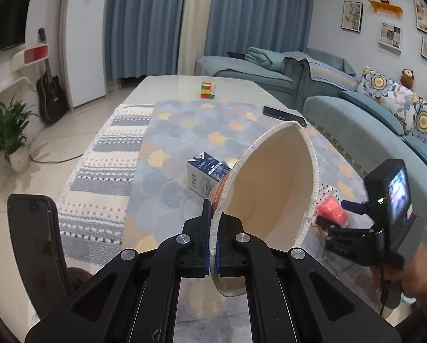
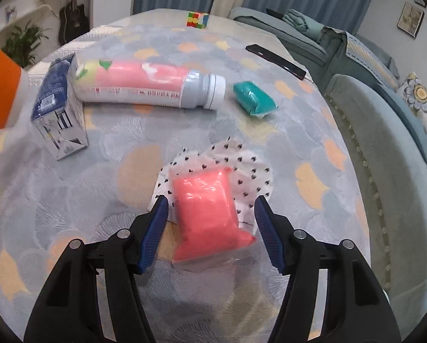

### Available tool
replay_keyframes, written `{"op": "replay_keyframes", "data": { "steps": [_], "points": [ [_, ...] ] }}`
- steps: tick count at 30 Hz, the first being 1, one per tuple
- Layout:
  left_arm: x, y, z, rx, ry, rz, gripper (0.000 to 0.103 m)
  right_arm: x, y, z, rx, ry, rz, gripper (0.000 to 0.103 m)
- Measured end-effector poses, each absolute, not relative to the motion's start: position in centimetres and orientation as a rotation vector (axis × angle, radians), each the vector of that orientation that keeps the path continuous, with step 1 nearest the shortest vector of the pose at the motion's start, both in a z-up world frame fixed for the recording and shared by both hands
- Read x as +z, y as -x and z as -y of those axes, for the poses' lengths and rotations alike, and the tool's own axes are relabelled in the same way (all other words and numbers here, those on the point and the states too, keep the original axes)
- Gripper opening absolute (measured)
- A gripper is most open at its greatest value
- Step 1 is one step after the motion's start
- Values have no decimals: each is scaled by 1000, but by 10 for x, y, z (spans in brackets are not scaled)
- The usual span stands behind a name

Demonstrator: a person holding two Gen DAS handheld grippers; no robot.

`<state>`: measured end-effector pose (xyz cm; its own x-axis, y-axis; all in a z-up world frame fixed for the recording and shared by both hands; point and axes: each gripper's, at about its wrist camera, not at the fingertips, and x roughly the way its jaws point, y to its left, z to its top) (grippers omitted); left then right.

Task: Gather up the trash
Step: 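Grasp the pink bag with the right tool, then carry cup and bag to the blue basket and open both tools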

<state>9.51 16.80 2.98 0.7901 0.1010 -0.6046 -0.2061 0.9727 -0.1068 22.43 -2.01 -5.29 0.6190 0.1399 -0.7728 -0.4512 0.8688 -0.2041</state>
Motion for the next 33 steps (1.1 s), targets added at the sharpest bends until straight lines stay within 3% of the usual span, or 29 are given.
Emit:
{"op": "replay_keyframes", "data": {
  "steps": [1,11,24,33],
  "points": [
    [29,-95,-166,165,168,-638,1,-53,-224,20,360,391,-842,34],
    [40,-87,-150,131,105,-583,1,4,-186,56,387,153,-764,33],
    [48,-79,-119,12,73,-509,1,97,-85,168,256,-11,-490,33],
    [42,-70,-75,-87,-33,-487,1,110,-50,257,118,-116,-423,33]
  ]
}}
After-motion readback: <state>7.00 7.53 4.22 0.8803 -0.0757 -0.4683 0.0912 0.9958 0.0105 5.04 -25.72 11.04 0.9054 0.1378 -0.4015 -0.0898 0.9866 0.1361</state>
